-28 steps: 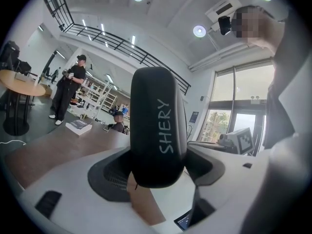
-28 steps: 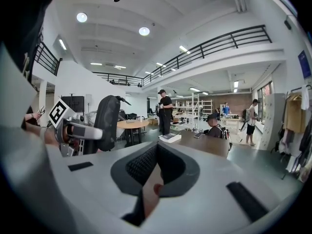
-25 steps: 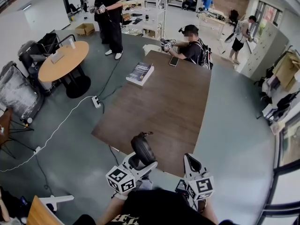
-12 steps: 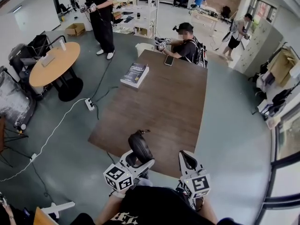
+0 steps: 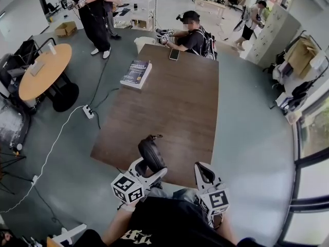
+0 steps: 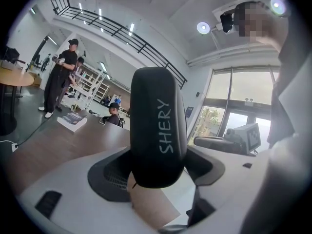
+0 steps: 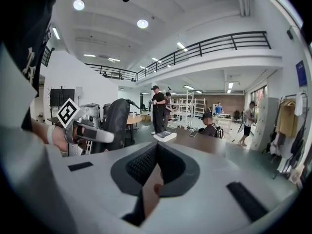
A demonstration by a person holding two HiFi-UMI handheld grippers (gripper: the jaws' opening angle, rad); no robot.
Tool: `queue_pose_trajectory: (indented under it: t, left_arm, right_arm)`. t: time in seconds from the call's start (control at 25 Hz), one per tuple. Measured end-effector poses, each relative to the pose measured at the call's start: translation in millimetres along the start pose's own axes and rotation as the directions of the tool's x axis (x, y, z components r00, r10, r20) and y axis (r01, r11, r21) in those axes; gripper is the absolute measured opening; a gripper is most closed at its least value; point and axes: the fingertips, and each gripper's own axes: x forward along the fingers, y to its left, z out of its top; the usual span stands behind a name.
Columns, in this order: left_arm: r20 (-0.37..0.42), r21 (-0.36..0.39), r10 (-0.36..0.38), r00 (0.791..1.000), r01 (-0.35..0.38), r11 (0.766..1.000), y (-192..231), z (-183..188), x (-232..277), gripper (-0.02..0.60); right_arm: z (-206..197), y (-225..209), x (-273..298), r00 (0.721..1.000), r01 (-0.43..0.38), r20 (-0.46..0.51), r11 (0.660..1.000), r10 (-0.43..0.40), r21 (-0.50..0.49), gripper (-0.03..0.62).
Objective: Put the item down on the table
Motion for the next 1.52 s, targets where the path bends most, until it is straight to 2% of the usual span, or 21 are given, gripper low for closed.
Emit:
queue_pose_trajectory:
  t: [0.6, 0.88, 1.32, 1.52]
  left_arm:
    - [-0.088, -0.003, -0.013, 0.996, 0.013, 1.0, 22, -15, 18, 0.337]
    - [-0.149, 0.056, 0.051, 0.988, -0.043, 0.998, 28, -24, 38, 0.337]
    - [-0.258, 0.092, 0.127, 0.958, -0.106, 0.99, 48, -57, 61, 0.337]
    - [-0.343, 0.15, 0.153, 0.927, -0.107, 0.983, 59, -76, 71, 0.337]
  right_arm:
    - [-16, -13, 6, 0.997, 0.069, -0.032, 0.997, -0.067, 0.04, -0.014]
    - [-20, -37, 4, 0.997, 0.062, -0.047, 0.997, -0.06, 0.046, -0.014]
    - [-44, -81, -11, 0.987, 0.127, -0.105, 0.989, -0.119, 0.073, -0.014]
    - [-46, -94, -15, 0.984, 0.151, -0.104, 0.985, -0.142, 0.085, -0.014]
